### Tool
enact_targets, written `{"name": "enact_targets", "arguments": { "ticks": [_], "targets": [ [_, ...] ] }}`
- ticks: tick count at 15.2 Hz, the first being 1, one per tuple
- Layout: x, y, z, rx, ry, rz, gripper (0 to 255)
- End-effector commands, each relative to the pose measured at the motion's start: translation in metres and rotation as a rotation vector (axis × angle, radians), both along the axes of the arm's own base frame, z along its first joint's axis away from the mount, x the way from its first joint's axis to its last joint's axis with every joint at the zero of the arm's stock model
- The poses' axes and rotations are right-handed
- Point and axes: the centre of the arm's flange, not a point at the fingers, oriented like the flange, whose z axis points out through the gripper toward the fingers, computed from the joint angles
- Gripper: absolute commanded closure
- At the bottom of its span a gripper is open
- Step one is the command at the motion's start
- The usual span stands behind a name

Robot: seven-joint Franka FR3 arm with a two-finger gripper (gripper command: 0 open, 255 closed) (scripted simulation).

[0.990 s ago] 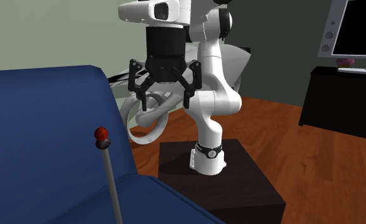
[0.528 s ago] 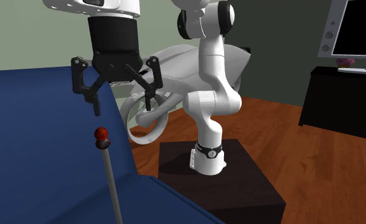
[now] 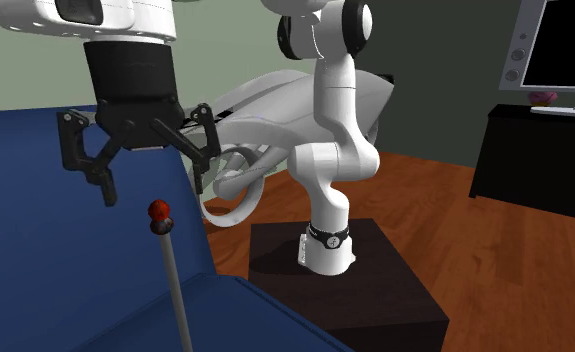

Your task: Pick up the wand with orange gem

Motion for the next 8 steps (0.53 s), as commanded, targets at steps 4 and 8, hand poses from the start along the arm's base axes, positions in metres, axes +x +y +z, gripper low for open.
{"name": "enact_targets", "arguments": {
  "ticks": [4,8],
  "targets": [
    [-0.0003,-0.0002,-0.0187,0.0,0.0,0.0,0],
    [-0.0003,0.0001,-0.0179,0.0,0.0,0.0,255]
  ]
}}
